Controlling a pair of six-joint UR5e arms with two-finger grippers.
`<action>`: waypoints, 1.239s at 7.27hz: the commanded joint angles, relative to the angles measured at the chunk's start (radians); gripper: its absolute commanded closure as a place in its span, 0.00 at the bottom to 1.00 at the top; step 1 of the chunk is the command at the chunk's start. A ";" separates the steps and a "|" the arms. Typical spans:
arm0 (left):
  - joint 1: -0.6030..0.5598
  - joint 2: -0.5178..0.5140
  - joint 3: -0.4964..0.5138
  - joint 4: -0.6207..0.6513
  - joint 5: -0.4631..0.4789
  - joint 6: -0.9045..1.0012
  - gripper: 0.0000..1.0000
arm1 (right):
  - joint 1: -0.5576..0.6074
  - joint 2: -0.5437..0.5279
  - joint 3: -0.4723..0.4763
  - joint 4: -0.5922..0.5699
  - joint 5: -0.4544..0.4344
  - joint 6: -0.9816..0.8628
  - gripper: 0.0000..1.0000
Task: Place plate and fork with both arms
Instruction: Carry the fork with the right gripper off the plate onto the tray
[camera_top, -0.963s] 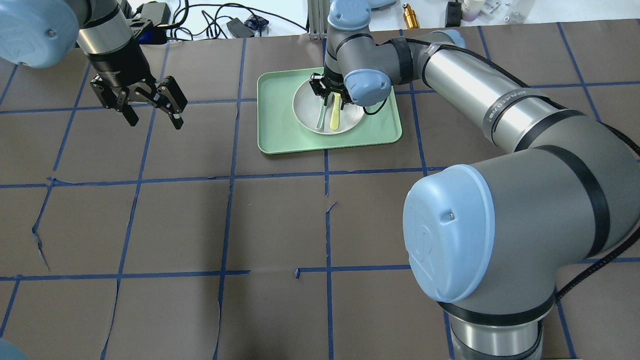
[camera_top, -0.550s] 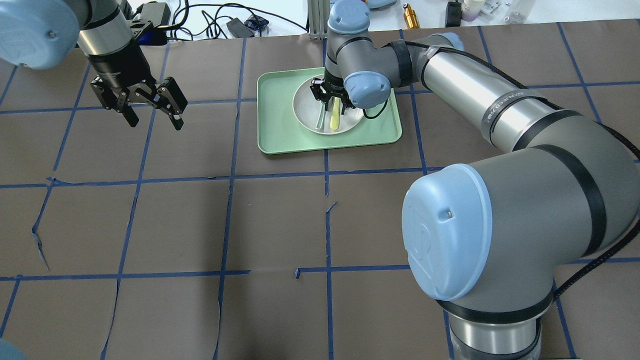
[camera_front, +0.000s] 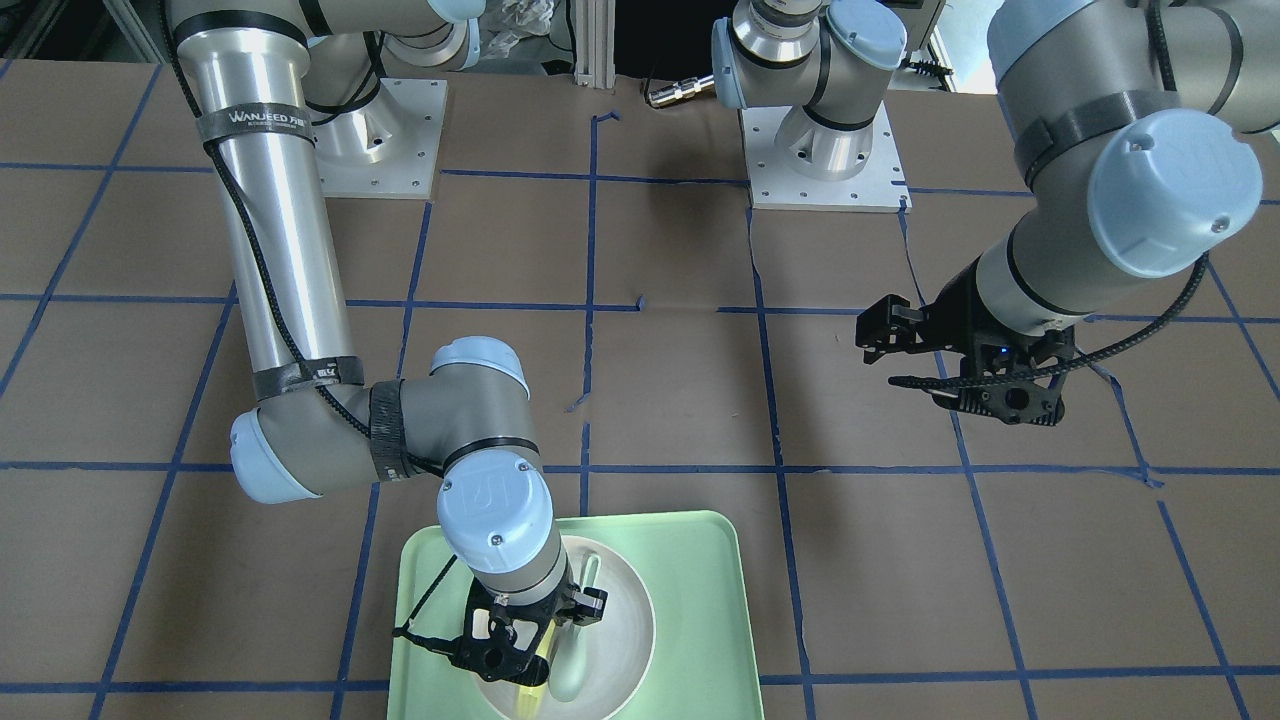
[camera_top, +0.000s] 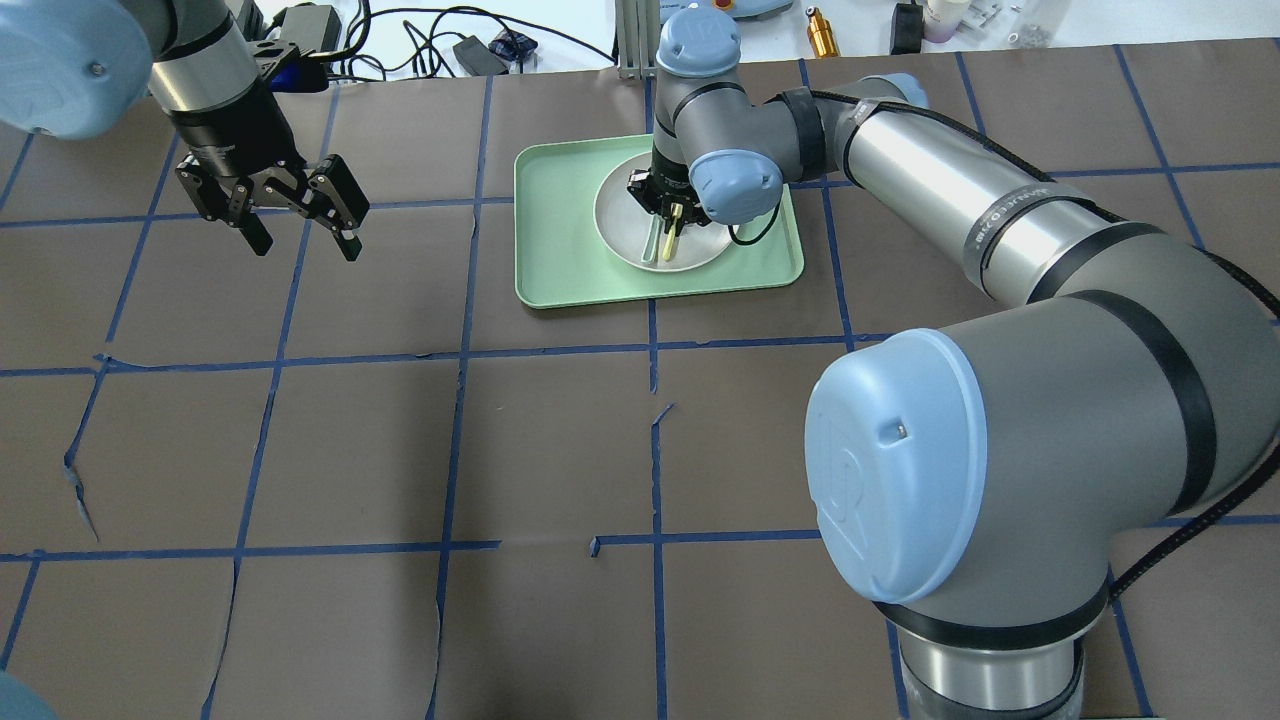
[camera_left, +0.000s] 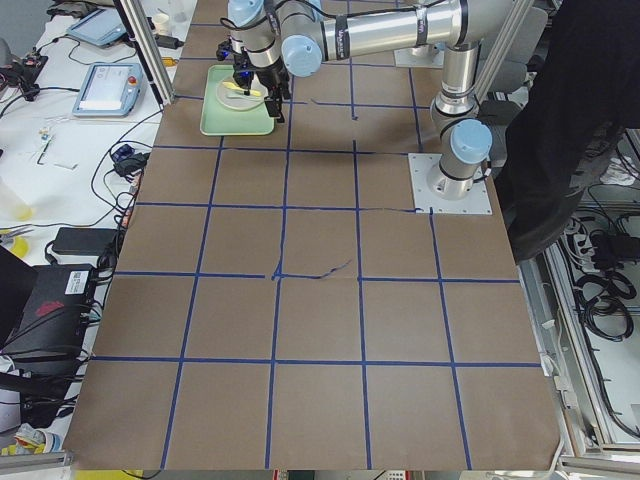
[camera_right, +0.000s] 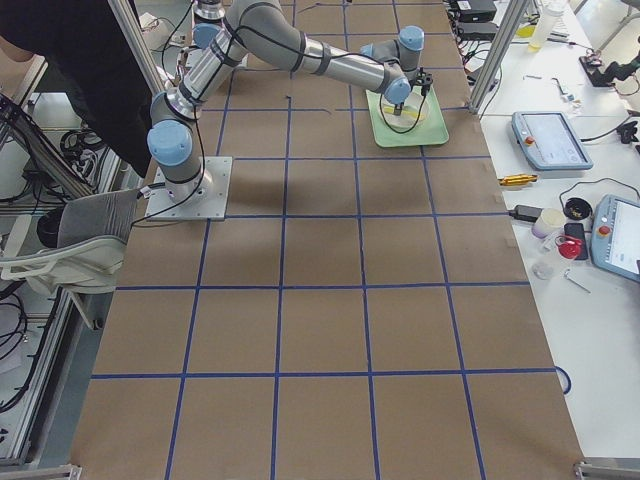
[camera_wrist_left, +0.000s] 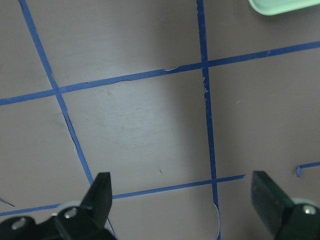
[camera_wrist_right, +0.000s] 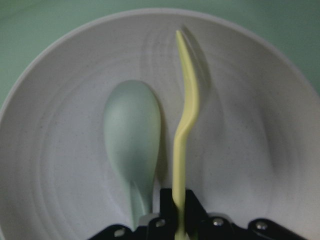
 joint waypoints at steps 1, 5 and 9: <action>0.021 0.000 -0.001 0.001 -0.002 0.005 0.00 | -0.001 -0.037 -0.003 0.001 0.002 0.006 1.00; 0.018 0.011 -0.001 -0.001 -0.008 0.000 0.00 | -0.102 -0.153 0.054 0.101 -0.009 -0.327 1.00; 0.013 0.020 -0.003 -0.003 -0.012 -0.003 0.00 | -0.167 -0.135 0.133 0.101 0.040 -0.559 1.00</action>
